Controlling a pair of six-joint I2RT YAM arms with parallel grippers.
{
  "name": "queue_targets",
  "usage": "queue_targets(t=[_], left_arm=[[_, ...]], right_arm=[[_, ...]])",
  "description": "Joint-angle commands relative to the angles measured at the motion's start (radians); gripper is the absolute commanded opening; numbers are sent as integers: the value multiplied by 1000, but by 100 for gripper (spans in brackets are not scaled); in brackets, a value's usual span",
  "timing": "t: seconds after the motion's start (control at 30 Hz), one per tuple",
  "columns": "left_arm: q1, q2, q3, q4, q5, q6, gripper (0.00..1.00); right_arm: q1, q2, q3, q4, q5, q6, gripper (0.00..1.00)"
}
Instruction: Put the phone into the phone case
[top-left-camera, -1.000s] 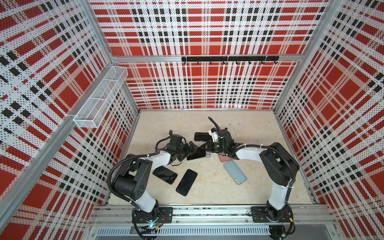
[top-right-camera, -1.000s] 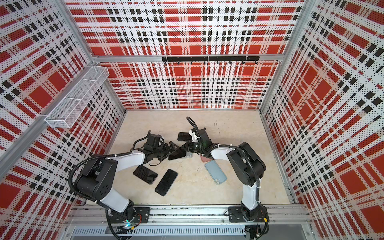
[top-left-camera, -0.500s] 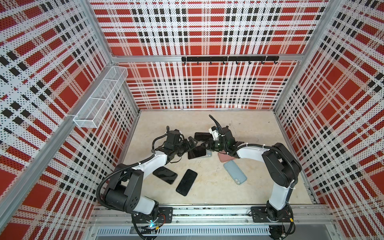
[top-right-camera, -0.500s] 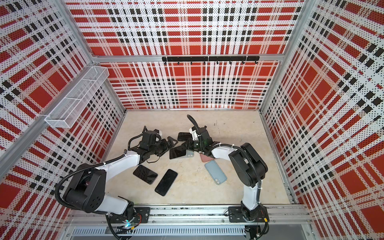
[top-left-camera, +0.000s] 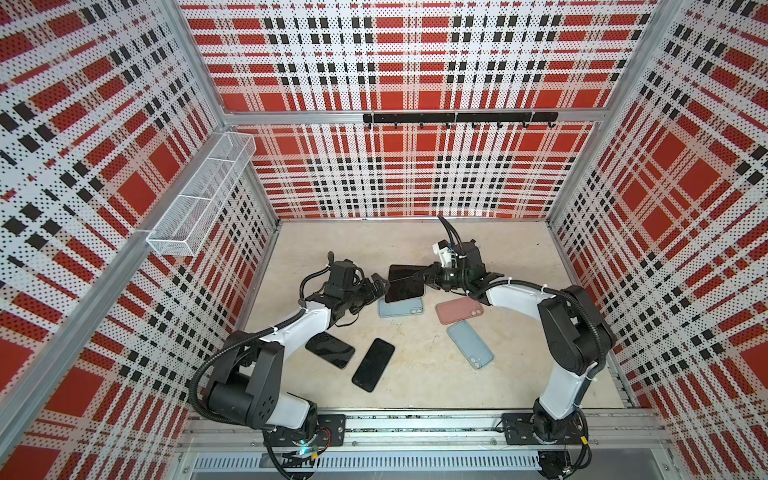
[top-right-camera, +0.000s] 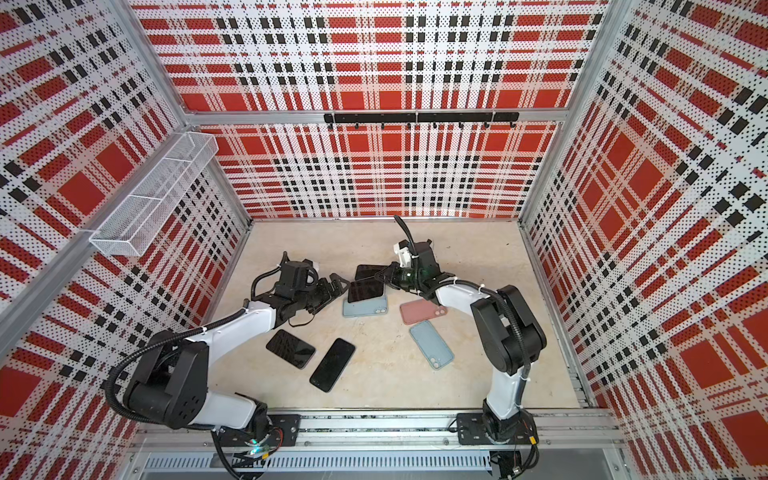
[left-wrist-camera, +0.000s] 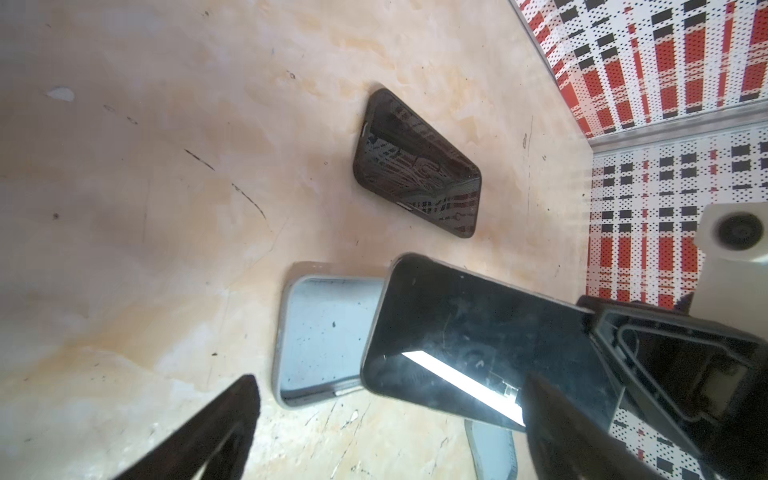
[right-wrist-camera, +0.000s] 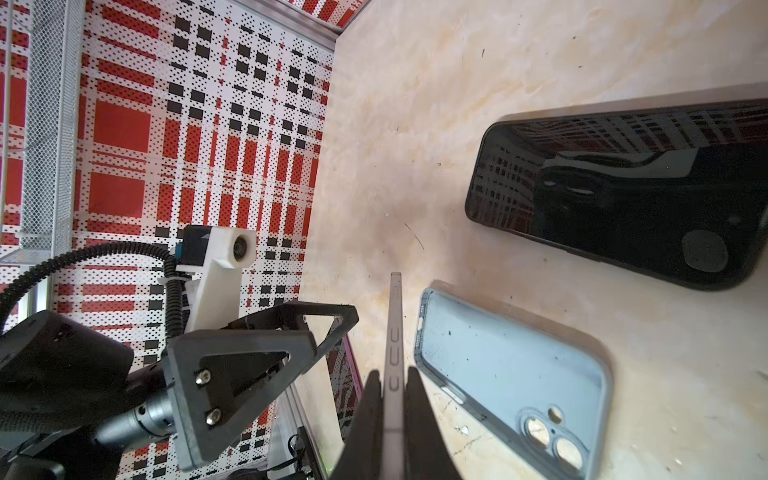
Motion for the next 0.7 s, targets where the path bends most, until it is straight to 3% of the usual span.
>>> queue_targets(t=[0.0,0.67], left_arm=[[8,38,20,0,-13,3,99],[-47,233,-10,188,24,-92,100]], right_arm=[[4,53,46,22,-48,-22,0],[12,187,23,24,-28,-12,0]])
